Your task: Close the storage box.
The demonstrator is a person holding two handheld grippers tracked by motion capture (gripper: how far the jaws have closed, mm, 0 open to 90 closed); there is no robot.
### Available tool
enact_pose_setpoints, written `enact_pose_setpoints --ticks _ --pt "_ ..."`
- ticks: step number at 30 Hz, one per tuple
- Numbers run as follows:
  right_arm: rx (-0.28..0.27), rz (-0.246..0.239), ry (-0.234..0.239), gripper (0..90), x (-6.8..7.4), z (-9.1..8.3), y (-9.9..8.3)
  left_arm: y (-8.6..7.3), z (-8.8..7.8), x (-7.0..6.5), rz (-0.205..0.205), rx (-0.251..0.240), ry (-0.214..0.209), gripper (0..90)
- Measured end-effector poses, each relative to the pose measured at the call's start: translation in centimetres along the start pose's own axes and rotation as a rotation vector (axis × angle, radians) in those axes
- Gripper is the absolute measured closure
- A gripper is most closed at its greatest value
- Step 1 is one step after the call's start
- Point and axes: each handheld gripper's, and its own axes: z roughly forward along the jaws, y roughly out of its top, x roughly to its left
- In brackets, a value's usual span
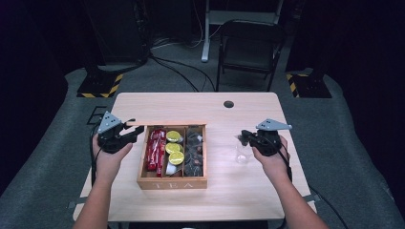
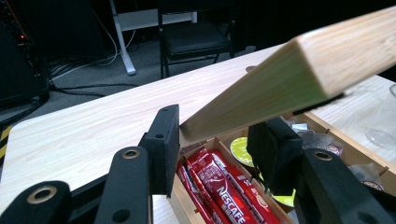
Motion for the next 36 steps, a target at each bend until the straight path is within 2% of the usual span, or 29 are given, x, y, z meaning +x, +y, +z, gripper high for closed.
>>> enact_pose_setpoints --ticks 8,36 --pt "0.016 0.004 -0.023 90.0 -0.3 0.1 -0.5 0.0 0.0 0.0 0.002 0.002 -0.001 54.3" --pt "0.088 0.017 -0.056 89.9 -1.3 1.6 -3.2 0.0 0.0 0.0 0.003 0.001 0.002 54.3"
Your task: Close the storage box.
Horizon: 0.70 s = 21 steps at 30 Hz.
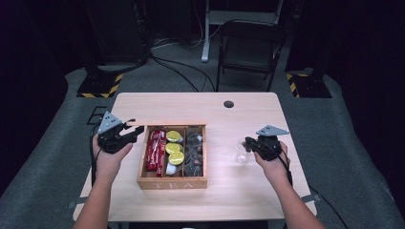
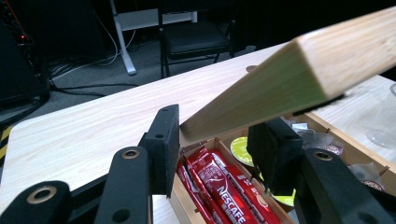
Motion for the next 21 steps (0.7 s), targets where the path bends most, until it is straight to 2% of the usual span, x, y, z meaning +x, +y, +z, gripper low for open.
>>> enact_pose_setpoints --ticks 12,21 --pt "0.03 0.013 0.005 89.3 0.2 1.2 -0.7 0.0 0.0 0.0 0.0 0.0 -0.001 54.2" --pt "0.031 0.015 0.003 82.5 0.2 1.1 -0.8 0.0 0.0 0.0 0.0 -0.001 0.0 54.2"
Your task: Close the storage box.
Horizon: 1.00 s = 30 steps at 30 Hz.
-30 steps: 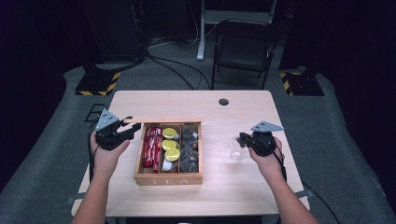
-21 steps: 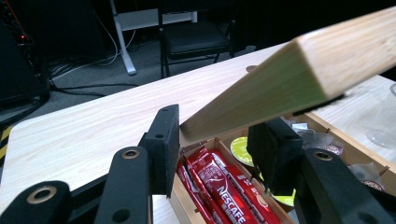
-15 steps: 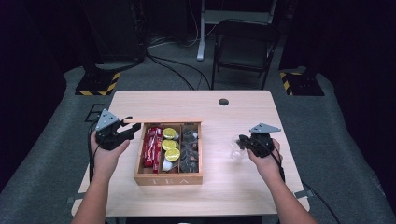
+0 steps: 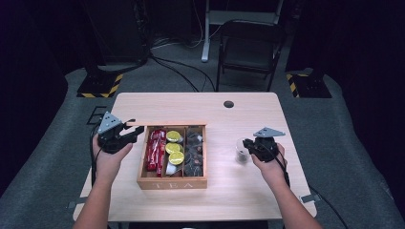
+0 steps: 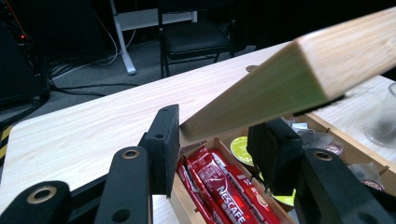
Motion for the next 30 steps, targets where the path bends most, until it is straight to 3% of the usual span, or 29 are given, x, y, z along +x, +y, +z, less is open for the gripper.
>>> enact_pose_setpoints --ticks 7,14,20,30 --pt "-0.018 -0.002 -0.004 77.5 0.1 -0.4 0.2 0.0 0.0 0.0 -0.001 0.0 0.002 54.2" --pt "-0.029 -0.018 0.025 67.7 0.9 -0.8 1.1 0.0 0.0 0.0 -0.002 -0.001 0.002 54.1" --pt "-0.049 -0.036 0.048 59.3 2.2 -0.8 2.1 0.0 0.0 0.0 -0.002 -0.001 0.002 54.1" --pt "-0.093 -0.069 0.091 55.5 4.2 -1.0 4.0 0.0 0.0 0.0 0.001 0.008 -0.002 53.2"
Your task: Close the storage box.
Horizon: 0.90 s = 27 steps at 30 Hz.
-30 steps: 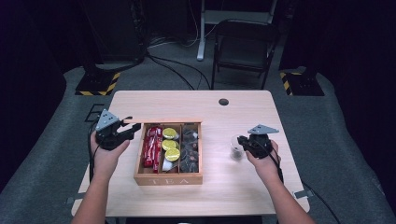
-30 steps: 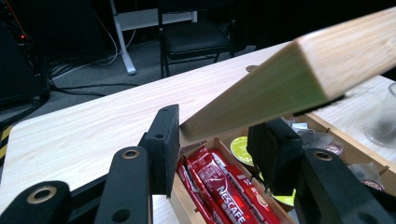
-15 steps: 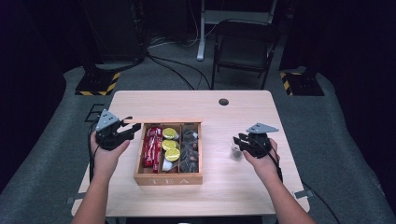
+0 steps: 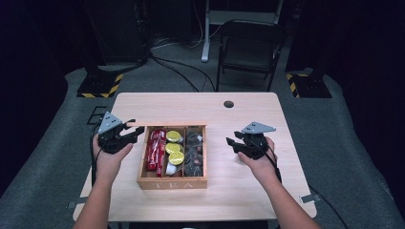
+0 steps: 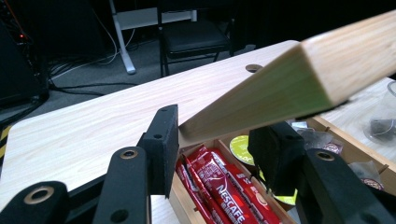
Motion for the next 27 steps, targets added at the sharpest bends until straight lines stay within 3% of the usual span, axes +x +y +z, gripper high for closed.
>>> enact_pose_setpoints --ticks 20,27 --pt "-0.048 -0.037 0.081 51.8 3.5 1.8 4.1 0.0 0.1 0.0 -0.004 -0.004 -0.002 52.4" --pt "-0.08 -0.076 0.096 48.9 4.8 2.1 5.7 0.0 0.1 0.1 -0.006 -0.004 -0.005 52.3"
